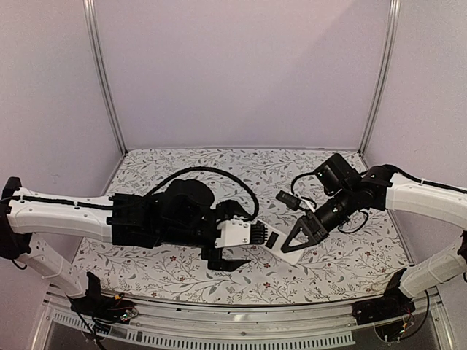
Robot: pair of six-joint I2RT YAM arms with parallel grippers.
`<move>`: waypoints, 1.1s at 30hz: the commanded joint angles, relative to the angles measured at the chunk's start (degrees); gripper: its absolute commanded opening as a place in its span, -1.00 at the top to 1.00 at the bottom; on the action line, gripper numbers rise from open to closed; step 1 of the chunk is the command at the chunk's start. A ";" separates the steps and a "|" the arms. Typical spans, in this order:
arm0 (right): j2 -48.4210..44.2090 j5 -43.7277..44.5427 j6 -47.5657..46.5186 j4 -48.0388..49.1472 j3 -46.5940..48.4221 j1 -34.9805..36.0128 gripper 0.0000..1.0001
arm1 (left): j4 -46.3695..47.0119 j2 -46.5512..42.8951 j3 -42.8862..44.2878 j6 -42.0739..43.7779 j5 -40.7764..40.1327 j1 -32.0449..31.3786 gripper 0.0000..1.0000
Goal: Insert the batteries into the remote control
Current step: Pass from the right arm to the left
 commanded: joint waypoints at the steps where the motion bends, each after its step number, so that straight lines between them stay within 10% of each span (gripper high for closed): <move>1: -0.86 -1.40 0.37 0.15 -0.54 0.30 1.00 | -1.31 1.44 1.45 4.20 -1.79 -1.98 -0.99; 33: 7.13 -2.25 -0.14 -1.27 4.21 3.00 1.00 | -5.64 11.40 9.59 13.17 0.18 -2.16 -0.72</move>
